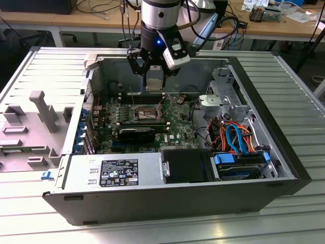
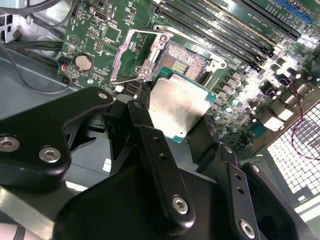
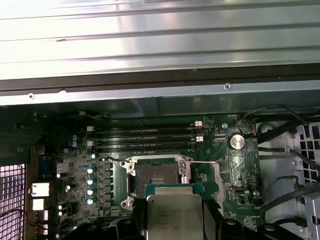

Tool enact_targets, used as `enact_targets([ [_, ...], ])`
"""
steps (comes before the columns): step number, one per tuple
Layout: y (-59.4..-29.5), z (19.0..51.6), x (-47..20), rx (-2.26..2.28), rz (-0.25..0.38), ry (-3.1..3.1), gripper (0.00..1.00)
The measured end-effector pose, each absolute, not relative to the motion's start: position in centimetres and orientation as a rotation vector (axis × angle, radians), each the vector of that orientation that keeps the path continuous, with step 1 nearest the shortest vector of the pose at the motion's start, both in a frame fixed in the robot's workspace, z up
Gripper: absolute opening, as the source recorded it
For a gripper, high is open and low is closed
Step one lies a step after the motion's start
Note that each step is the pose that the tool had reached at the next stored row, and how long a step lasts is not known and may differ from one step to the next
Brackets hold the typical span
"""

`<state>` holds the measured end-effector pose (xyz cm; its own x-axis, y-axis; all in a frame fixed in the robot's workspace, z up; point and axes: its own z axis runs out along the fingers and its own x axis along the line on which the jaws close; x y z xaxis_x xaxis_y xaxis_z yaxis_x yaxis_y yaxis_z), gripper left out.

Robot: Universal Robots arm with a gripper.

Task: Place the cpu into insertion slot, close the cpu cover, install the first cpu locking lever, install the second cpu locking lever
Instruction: 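Place the cpu into insertion slot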

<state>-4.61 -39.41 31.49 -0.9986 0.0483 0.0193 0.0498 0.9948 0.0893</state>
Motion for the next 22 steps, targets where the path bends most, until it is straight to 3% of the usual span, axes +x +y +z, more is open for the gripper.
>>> enact_targets([
  [22, -39.41, 31.48, -4.61, -0.193, -0.141, -3.119, 0.54],
])
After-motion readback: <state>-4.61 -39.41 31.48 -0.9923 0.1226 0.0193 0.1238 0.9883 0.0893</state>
